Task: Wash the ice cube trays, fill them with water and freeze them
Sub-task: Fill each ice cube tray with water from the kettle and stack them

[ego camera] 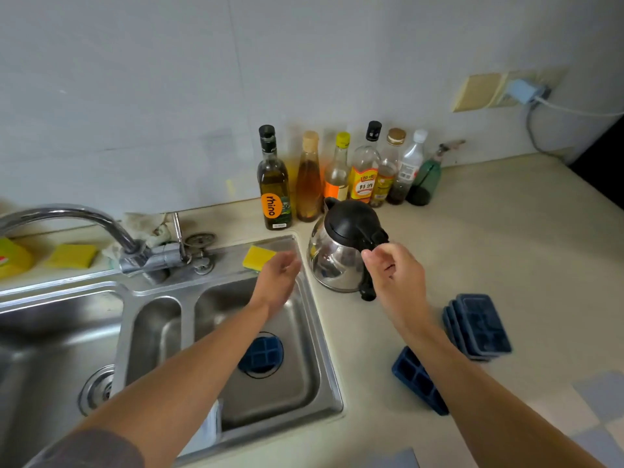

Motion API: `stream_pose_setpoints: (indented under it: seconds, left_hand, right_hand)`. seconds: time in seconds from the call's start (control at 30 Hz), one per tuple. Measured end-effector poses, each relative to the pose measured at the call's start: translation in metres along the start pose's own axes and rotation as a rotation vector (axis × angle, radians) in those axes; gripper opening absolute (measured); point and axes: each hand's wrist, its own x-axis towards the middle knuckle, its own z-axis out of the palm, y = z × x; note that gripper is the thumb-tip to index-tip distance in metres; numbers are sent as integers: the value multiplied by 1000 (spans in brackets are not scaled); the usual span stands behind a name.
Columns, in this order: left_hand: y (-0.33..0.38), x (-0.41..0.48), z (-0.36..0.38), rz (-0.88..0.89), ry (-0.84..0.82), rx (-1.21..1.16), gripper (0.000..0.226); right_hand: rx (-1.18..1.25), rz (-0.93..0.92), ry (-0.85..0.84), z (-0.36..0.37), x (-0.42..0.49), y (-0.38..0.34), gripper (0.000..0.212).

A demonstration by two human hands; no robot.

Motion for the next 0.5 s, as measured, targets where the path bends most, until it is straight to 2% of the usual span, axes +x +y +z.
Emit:
stream_pose_setpoints:
  seconds: [0.07, 0.17, 0.27, 0.4, 0.5]
  left_hand:
    - [-15, -22, -20, -36, 50, -4, 13]
    - [-42, -58, -57, -85, 201, 155, 18]
    - [-68, -98, -94, -166, 327, 302, 16]
    - [-104, -149, -136, -276, 469, 456, 24]
    - [-127, -177, -155, -358, 489, 526, 20]
  right_hand:
    - [41, -26, -173, 11, -13, -9, 20]
    - [67, -69, -376, 36, -35, -18, 21]
    - [70, -20, -553, 69, -60, -19, 23]
    - [-48, 68, -821, 120, -101, -14, 19]
    - [-123, 90, -959, 151, -136, -9, 16]
